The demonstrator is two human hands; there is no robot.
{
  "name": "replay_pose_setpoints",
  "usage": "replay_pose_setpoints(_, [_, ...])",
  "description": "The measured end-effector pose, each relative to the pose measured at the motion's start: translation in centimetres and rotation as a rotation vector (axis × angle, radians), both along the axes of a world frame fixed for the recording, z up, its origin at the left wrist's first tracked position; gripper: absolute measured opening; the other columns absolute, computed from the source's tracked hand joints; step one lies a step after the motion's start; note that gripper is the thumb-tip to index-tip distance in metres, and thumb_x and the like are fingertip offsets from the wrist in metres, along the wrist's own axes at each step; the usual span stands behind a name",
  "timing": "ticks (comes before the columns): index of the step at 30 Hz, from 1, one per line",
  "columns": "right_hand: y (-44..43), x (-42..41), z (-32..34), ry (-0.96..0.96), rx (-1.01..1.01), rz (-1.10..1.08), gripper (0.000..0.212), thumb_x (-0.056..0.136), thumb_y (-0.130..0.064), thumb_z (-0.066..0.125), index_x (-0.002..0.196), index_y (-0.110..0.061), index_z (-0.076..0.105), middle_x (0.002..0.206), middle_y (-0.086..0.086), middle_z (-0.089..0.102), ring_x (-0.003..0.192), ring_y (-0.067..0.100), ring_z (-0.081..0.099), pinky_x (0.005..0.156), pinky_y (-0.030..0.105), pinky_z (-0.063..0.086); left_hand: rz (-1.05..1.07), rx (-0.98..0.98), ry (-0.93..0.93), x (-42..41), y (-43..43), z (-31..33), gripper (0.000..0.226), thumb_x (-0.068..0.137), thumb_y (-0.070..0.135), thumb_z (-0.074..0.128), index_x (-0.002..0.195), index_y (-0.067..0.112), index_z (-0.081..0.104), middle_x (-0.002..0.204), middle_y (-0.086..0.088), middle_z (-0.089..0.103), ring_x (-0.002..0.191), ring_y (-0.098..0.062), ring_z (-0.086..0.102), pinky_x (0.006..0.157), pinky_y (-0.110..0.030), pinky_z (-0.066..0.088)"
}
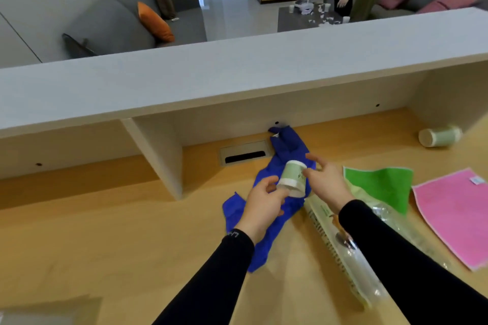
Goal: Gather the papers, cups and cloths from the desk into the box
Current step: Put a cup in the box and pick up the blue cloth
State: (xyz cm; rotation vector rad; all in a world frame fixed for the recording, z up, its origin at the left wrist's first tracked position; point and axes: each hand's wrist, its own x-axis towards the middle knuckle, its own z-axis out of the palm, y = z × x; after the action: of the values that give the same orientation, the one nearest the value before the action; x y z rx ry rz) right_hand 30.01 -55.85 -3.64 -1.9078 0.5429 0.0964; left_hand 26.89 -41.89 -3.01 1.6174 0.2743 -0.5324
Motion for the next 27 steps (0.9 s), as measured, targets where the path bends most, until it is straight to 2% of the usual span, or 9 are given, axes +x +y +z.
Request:
replay_pose_setpoints(1, [-0.2, 0.7, -0.3, 0.018, 0.007, 0.031, 0.045, 0.090, -0.010, 0.046, 0.135, -0.019, 0.046, 0.075, -0.002, 0.055, 0.054, 0.004, 0.051, 0.045, 0.010, 0.037, -0.016, -0.023, 0.022, 0.4, -0.7, -0.1, 0.042, 0.090, 0.021, 0.055, 0.131, 0.022, 0.046, 0.113, 0.006, 0.058, 0.102, -0.014, 0.058, 0.093, -0.036, 0.052])
replay_pose_setpoints(3, [-0.1, 1.8, -0.9, 0.040, 0.021, 0.106, 0.049, 0.092, -0.014, 0.043, 0.140, -0.020, 0.041, 0.121, 0.008, 0.059, 0.098, 0.014, 0.058, 0.081, 0.021, 0.047, -0.046, -0.024, 0.054, 1.0, -1.4, -0.9, 0.048, 0.090, 0.020, 0.055, 0.136, 0.023, 0.042, 0.118, 0.006, 0.058, 0.106, -0.013, 0.057, 0.095, -0.035, 0.051])
replay_pose_setpoints(4, [-0.2, 2.4, -1.1, 0.057, 0.021, 0.133, 0.049, 0.093, -0.016, 0.042, 0.142, -0.020, 0.039, 0.142, 0.009, 0.047, 0.120, 0.019, 0.050, 0.098, 0.030, 0.043, -0.050, -0.018, 0.062, 1.4, -1.8, -1.2, 0.052, 0.089, 0.019, 0.055, 0.138, 0.023, 0.040, 0.123, 0.004, 0.057, 0.109, -0.014, 0.056, 0.096, -0.034, 0.050])
replay_pose_setpoints(6, [-0.2, 3.1, -1.1, 0.101, 0.053, 0.153, 0.048, 0.094, -0.019, 0.042, 0.142, -0.018, 0.039, 0.148, 0.008, 0.040, 0.131, 0.024, 0.044, 0.107, 0.038, 0.039, -0.023, -0.029, 0.078, 2.0, -2.4, -1.6, 0.055, 0.087, 0.016, 0.056, 0.140, 0.024, 0.041, 0.128, -0.001, 0.057, 0.110, -0.014, 0.057, 0.095, -0.033, 0.050])
replay_pose_setpoints(11, [0.6, 3.3, -0.9, 0.074, 0.084, 0.130, 0.035, 0.092, -0.014, 0.043, 0.124, -0.014, 0.056, 0.096, -0.002, 0.060, 0.087, 0.015, 0.060, 0.084, 0.032, 0.049, 0.177, -0.011, -0.034, 2.3, -2.9, -1.1, 0.039, 0.091, 0.013, 0.053, 0.128, 0.023, 0.054, 0.121, -0.005, 0.060, 0.101, -0.015, 0.059, 0.086, -0.027, 0.049])
replay_pose_setpoints(16, [4.2, 2.0, 2.2, -0.083, 0.103, 0.207, 0.023, 0.089, -0.017, 0.047, 0.107, -0.020, 0.062, 0.100, 0.006, 0.068, 0.092, 0.020, 0.065, 0.086, 0.041, 0.055, 0.260, 0.074, -0.279, 1.7, 0.5, 1.5, 0.030, 0.090, 0.013, 0.053, 0.107, 0.037, 0.059, 0.106, 0.017, 0.058, 0.100, -0.003, 0.055, 0.076, -0.014, 0.046])
replay_pose_setpoints(20, [9.3, 0.3, 5.5, -0.165, 0.177, 0.300, 0.018, 0.087, -0.009, 0.051, 0.098, -0.021, 0.061, 0.095, 0.014, 0.069, 0.089, 0.033, 0.067, 0.083, 0.048, 0.056, 0.401, 0.088, -0.409, 0.1, 6.2, 4.1, 0.033, 0.087, 0.008, 0.055, 0.106, 0.034, 0.060, 0.114, 0.001, 0.062, 0.101, -0.018, 0.063, 0.076, -0.026, 0.055])
replay_pose_setpoints(24, [16.4, -2.3, 8.2, -0.220, 0.307, 0.438, 0.019, 0.086, -0.004, 0.055, 0.101, -0.014, 0.063, 0.078, 0.007, 0.063, 0.059, 0.010, 0.062, 0.055, 0.024, 0.054, 0.578, 0.163, -0.490, -3.8, 13.5, 6.7, 0.038, 0.087, 0.012, 0.056, 0.121, 0.030, 0.054, 0.115, 0.002, 0.058, 0.100, -0.018, 0.060, 0.082, -0.036, 0.055])
replay_pose_setpoints(27, [23.0, -5.2, 9.8, -0.228, 0.352, 0.578, 0.018, 0.085, -0.006, 0.057, 0.100, -0.015, 0.063, 0.076, 0.006, 0.061, 0.059, 0.011, 0.059, 0.054, 0.022, 0.051, 0.720, 0.273, -0.545, -7.9, 19.3, 8.3, 0.038, 0.089, 0.015, 0.053, 0.125, 0.027, 0.053, 0.109, 0.007, 0.056, 0.095, -0.011, 0.057, 0.077, -0.030, 0.054])
